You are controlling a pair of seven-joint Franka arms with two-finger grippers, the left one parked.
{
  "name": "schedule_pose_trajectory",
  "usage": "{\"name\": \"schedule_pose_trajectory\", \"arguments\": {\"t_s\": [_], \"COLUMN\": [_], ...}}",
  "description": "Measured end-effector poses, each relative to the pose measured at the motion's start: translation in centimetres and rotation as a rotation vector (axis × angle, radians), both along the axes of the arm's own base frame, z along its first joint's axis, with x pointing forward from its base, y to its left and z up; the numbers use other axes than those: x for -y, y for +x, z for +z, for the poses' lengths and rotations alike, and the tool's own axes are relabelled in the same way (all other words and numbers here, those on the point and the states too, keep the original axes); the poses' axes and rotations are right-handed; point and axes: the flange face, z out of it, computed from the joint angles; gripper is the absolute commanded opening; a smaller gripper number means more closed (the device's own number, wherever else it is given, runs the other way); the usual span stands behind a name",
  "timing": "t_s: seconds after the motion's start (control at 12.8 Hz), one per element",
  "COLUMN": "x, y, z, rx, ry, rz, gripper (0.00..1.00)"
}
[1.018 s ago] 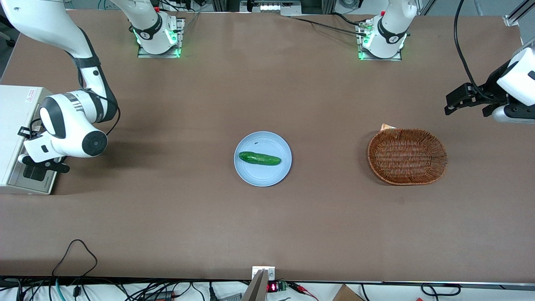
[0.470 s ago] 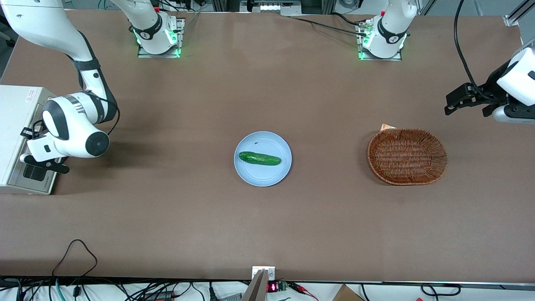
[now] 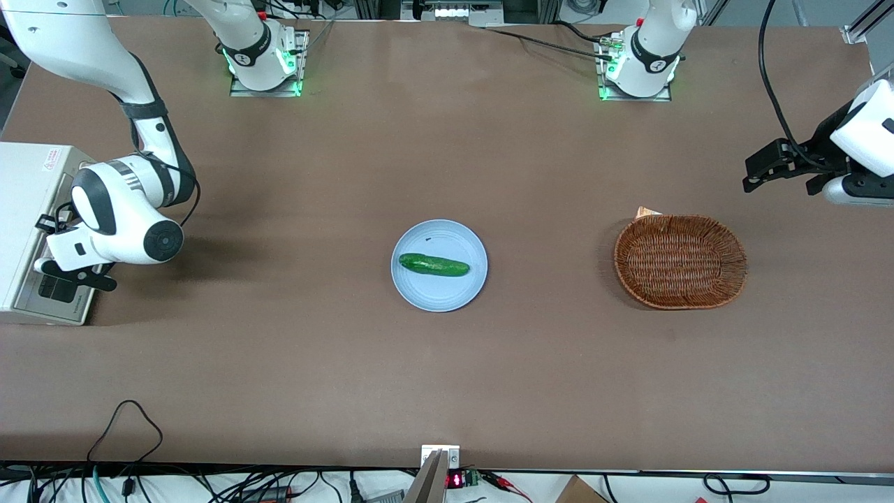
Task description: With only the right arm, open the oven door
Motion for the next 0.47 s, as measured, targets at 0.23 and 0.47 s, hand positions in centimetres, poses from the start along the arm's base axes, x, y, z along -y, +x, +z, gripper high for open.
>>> {"name": "schedule_pose_trajectory", "arguments": {"t_s": [0.23, 0.47], "x": [-1.1, -3.4], "y": [0.1, 0.3], "z": [0.5, 0.4], "rx": [0.004, 0.004], "ry": [0.065, 0.154], "rz": [-0.007, -0.006], "gripper": [0.02, 0.02]}}
